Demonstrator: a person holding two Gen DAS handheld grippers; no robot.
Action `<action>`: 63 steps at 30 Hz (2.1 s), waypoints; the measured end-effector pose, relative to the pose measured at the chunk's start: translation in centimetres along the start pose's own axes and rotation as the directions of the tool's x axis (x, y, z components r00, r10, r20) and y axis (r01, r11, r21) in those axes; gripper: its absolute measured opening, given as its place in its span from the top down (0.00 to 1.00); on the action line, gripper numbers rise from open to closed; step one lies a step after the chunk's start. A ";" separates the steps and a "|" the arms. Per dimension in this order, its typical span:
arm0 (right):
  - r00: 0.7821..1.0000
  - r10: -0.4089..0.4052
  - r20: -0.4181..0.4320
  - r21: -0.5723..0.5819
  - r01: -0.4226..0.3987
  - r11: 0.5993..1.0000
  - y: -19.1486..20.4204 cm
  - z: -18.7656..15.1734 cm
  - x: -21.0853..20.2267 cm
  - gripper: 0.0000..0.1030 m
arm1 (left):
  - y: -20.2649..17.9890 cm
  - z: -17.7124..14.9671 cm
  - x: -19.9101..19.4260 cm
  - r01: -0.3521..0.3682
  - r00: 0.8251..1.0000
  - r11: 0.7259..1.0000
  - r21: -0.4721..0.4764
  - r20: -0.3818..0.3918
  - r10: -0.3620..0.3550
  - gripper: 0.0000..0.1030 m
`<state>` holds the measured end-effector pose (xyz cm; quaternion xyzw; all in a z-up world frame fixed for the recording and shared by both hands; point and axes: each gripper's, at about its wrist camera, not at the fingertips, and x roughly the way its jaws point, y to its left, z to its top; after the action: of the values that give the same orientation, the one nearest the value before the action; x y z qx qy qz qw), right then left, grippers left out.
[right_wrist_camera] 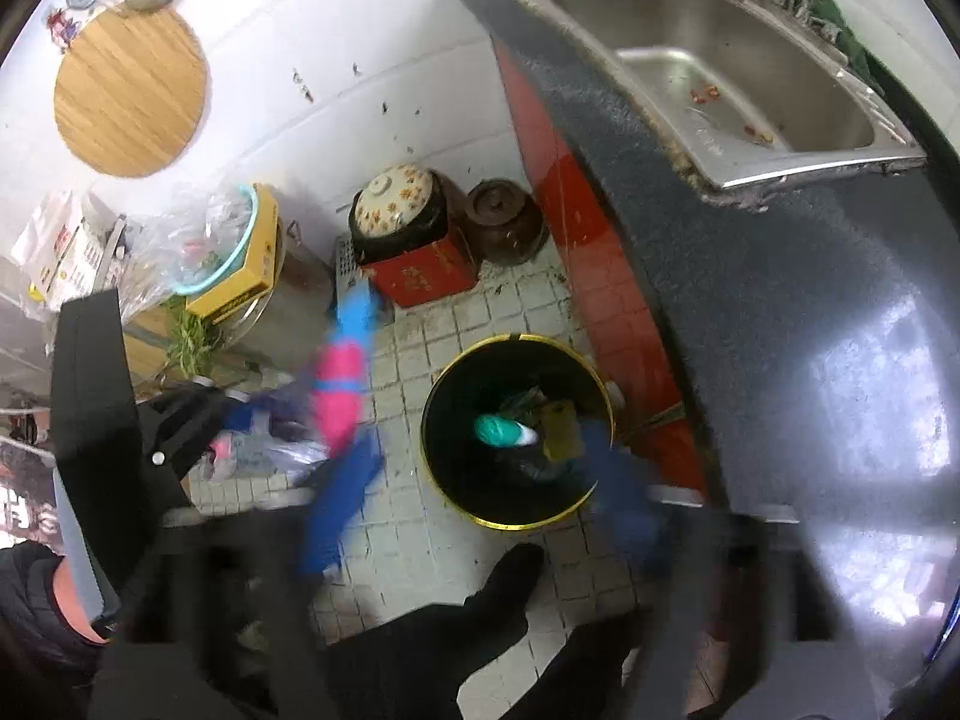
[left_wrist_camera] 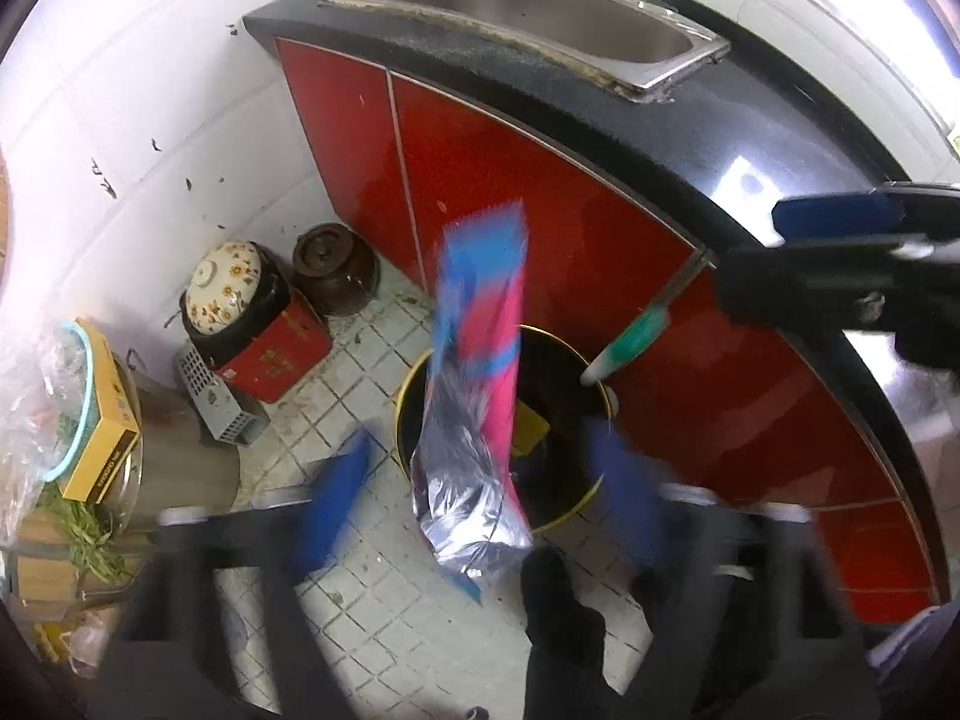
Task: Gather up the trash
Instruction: 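Carry the wrapper and marker to the black bin while both tools open to drop them, then move both open tools back up over the worktop trash, then grasp the white sponge with the left tool while the right tool grasps the blue cloth wad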
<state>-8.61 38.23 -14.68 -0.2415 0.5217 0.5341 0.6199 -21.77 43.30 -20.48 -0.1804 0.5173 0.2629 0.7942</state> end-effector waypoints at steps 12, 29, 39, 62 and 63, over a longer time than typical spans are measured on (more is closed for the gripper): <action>0.999 -0.023 0.035 0.038 0.022 0.999 -1.9 -0.6 -2.3 0.27 | -0.6 0.5 0.2 0.012 1.000 1.000 0.005 -0.002 -0.012 0.23; 0.869 -0.444 0.220 0.506 0.287 0.813 -18.0 -14.2 -21.8 0.17 | -20.7 7.6 -6.4 0.218 0.953 0.878 0.427 0.099 -0.285 0.14; 0.740 -0.665 0.105 0.813 0.320 0.485 -27.6 -31.9 -32.7 0.17 | -40.7 6.5 -9.8 0.356 0.881 0.649 0.673 -0.010 -0.473 0.13; 0.786 -0.608 0.111 0.870 0.219 0.442 -46.8 -38.8 -35.0 0.17 | -62.3 10.5 -4.7 0.377 0.892 0.596 0.709 -0.104 -0.440 0.13; 0.791 -0.602 0.110 0.867 0.219 0.447 -48.2 -38.7 -34.7 0.17 | -63.8 11.0 -3.9 0.374 0.896 0.603 0.704 -0.107 -0.431 0.13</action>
<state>24.38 -24.29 -8.85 0.0682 0.4900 0.0946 0.8639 23.55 -2.30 -11.58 0.0372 0.4941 -0.1357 0.8579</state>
